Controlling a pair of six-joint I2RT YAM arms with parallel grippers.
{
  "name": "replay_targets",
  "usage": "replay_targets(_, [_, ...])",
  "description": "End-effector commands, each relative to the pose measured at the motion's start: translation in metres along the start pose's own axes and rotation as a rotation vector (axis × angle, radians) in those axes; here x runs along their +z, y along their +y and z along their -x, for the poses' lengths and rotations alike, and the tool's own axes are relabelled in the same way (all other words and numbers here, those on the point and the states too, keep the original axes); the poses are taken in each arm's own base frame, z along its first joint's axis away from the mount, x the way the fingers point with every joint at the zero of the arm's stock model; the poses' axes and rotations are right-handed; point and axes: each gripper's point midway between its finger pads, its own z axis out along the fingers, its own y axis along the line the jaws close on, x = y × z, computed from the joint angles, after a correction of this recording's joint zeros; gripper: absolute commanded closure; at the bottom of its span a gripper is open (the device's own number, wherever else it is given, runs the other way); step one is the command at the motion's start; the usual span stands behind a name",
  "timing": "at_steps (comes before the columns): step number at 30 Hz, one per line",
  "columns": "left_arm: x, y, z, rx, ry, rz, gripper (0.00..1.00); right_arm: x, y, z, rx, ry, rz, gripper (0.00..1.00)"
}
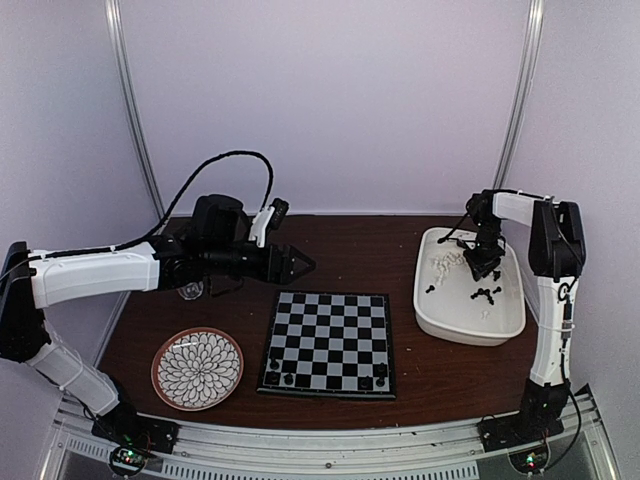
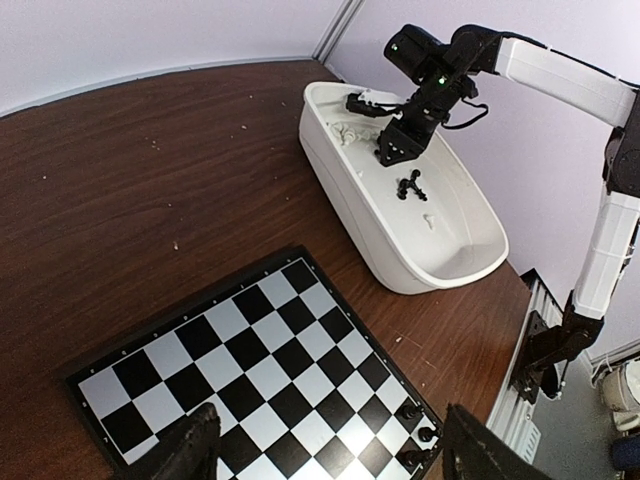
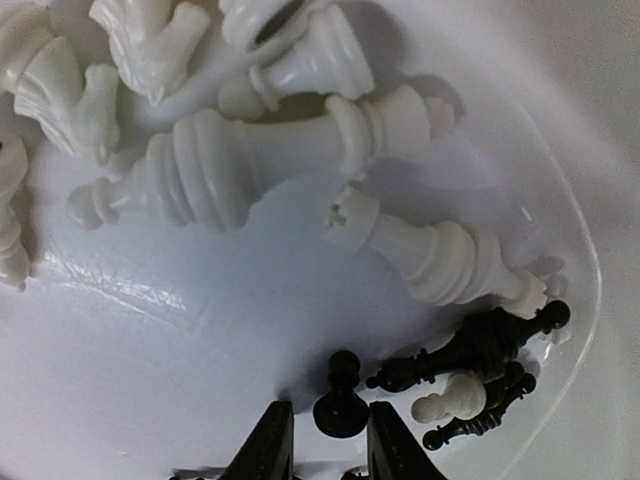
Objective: Set up the chess pieces on the board
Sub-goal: Pick up the pawn from the storage box, then place the pawn at g7.
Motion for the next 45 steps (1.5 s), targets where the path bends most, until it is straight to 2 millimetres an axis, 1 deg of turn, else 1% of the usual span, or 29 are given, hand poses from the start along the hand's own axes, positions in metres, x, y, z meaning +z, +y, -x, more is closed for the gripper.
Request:
replay_targets(1, [-0.003, -0.008, 0.006, 0.011, -0.02, -0.021, 0.24, 0.001, -0.002, -0.001, 0.021, -0.014, 0.004, 0.71])
replay_targets(8, [-0.005, -0.007, 0.005, 0.006, -0.019, -0.017, 0.24, 0.0, -0.005, 0.007, 0.025, -0.04, -0.006, 0.71])
replay_targets(12, [-0.003, -0.008, 0.007, 0.007, -0.02, -0.021, 0.24, 0.004, -0.005, 0.012, 0.021, -0.043, -0.005, 0.71])
replay_targets(18, [-0.001, -0.008, 0.008, 0.008, -0.015, -0.022, 0.24, 0.011, 0.001, 0.015, 0.013, -0.046, 0.027, 0.72])
replay_targets(23, [0.001, -0.009, 0.009, 0.008, -0.012, -0.027, 0.24, 0.012, 0.003, 0.012, 0.01, -0.044, 0.039, 0.79])
replay_targets(25, [0.001, -0.009, 0.01, 0.008, -0.013, -0.026, 0.24, 0.008, 0.004, 0.01, 0.013, -0.056, 0.039, 0.81])
replay_targets(28, [0.0, -0.01, 0.011, 0.012, -0.016, -0.025, 0.24, -0.015, 0.001, 0.007, 0.025, -0.105, 0.025, 0.83])
replay_targets(30, [0.001, -0.011, 0.012, 0.015, -0.018, -0.03, 0.24, -0.033, 0.0, 0.002, 0.026, -0.138, 0.014, 0.83])
replay_targets(35, [-0.001, -0.028, 0.016, 0.079, -0.025, -0.07, 0.24, -0.089, 0.017, -0.016, -0.013, -0.255, 0.067, 0.84])
replay_targets(36, [-0.001, -0.031, 0.016, 0.1, -0.026, -0.076, 0.25, -0.101, 0.025, -0.02, -0.035, -0.293, 0.103, 0.84])
replay_targets(38, [-0.001, -0.038, 0.017, 0.133, -0.022, -0.101, 0.26, -0.129, 0.061, -0.026, -0.139, -0.374, 0.207, 0.84])
replay_targets(40, [0.0, -0.044, 0.018, 0.149, -0.01, -0.132, 0.26, -0.158, 0.1, -0.039, -0.265, -0.448, 0.302, 0.84])
replay_targets(43, [0.001, -0.064, 0.018, 0.159, 0.023, -0.234, 0.28, -0.205, 0.156, -0.058, -0.427, -0.561, 0.445, 0.83])
replay_targets(45, [0.002, -0.076, 0.018, 0.135, 0.039, -0.306, 0.29, -0.236, 0.187, -0.066, -0.513, -0.633, 0.49, 0.82])
